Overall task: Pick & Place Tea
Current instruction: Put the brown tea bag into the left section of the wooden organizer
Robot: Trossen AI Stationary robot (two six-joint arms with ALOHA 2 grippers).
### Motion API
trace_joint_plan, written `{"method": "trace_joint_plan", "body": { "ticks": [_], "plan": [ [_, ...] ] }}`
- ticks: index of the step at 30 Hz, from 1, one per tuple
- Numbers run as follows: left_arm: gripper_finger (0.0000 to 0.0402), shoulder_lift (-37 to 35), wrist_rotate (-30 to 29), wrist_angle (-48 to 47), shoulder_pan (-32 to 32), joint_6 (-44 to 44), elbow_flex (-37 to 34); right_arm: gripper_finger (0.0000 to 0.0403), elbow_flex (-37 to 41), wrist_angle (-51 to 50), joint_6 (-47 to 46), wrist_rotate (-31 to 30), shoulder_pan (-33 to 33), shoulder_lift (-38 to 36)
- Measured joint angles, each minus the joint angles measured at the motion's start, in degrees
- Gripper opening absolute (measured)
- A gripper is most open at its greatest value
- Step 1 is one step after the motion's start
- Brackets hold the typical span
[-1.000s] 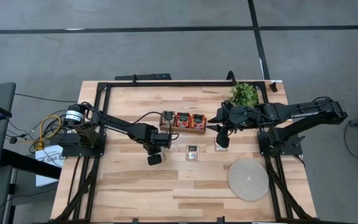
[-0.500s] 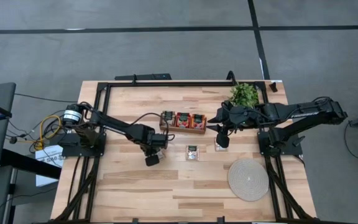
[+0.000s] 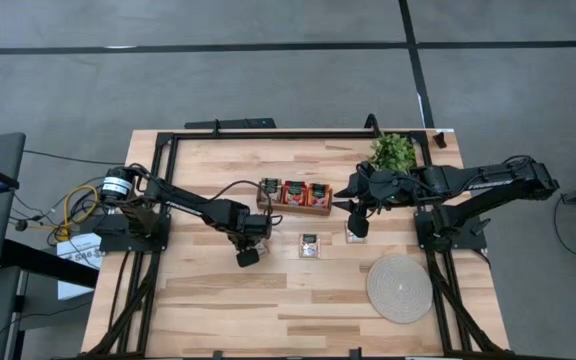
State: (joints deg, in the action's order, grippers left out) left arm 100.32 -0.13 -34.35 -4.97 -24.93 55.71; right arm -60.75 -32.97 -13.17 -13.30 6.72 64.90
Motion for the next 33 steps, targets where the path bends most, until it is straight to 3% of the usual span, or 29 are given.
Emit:
{"method": "trace_joint_plan", "body": {
  "ticks": [19,25,33],
  "plan": [
    [0.0,-10.0,-9.2,-10.4,0.0,2.1,2.1,0.0097,0.0,0.0,0.0,-0.1,0.0,0.0],
    [0.0,-10.5,-17.8,-17.5,-0.2,8.9,9.2,0.0097,0.0,0.0,0.1,-0.2,0.0,0.0],
    [0.0,-10.5,-34.3,-16.1,-0.3,26.9,14.7,0.0097,0.0,0.1,0.1,-0.2,0.0,0.0]
  ]
}}
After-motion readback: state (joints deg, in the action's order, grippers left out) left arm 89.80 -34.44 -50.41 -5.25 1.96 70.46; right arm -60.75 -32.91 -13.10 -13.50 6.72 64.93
